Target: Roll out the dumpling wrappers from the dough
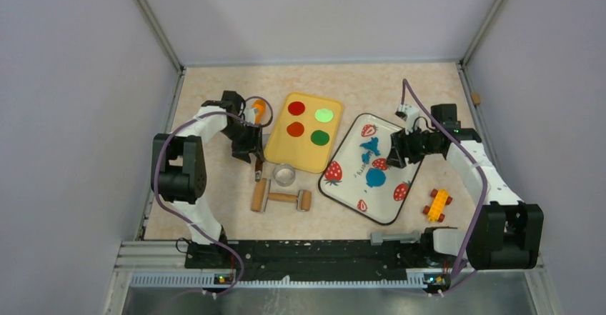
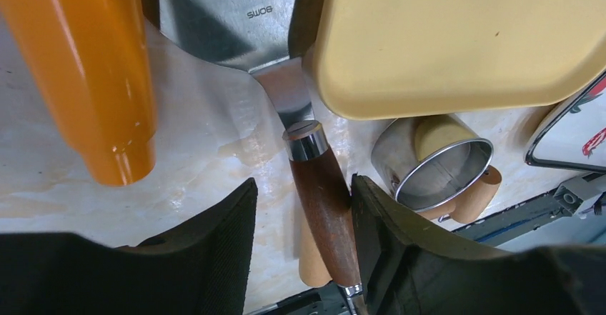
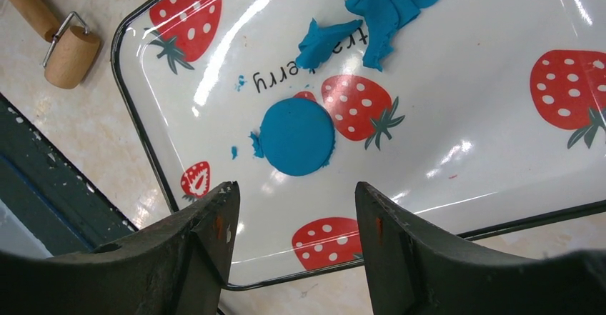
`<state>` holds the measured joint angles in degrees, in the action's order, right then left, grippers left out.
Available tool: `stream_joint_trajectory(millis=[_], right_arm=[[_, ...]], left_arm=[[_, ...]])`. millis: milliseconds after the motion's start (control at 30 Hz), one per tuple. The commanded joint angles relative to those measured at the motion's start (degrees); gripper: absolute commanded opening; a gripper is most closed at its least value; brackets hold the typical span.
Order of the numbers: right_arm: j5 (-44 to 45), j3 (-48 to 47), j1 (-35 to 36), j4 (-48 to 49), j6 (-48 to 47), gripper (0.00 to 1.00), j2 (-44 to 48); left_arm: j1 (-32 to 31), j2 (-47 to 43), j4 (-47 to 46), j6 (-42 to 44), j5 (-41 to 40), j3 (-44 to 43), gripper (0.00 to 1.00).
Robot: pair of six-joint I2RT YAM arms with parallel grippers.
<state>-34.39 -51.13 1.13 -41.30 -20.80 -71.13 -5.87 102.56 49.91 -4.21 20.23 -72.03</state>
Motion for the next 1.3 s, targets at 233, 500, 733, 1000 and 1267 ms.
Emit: stream_joint_trajectory(millis=[233, 500, 733, 1000, 1267], right_arm=[[-2.1, -4.7, 0.4, 0.3, 0.4, 0.62, -1.4], [-3.4, -7.6, 1.2, 0.4, 2.7, 0.62, -2.9], [-3.5, -10.7, 2.9, 0.1, 3.8, 0.62, -5.1], [-4.0, -14.5, 4.3, 2.2, 6.2, 0.62, -7.9], [-4.6, -15.7, 5.9, 1.5, 7.0, 0.63, -8.1]], left_arm=[[0.5, -2.6, 0.3, -1.4, 3.4, 3.3, 0.22], [2.1, -12.9, 2.6, -0.9, 1.7, 5.5, 0.0], [3.3, -17.9, 6.8, -0.8, -2.8, 5.3, 0.0], [3.7, -18.9, 6.8, -1.3, -2.0, 7.0, 0.0], [3.7, -23.8, 11.9, 2.4, -3.1, 5.8, 0.0]])
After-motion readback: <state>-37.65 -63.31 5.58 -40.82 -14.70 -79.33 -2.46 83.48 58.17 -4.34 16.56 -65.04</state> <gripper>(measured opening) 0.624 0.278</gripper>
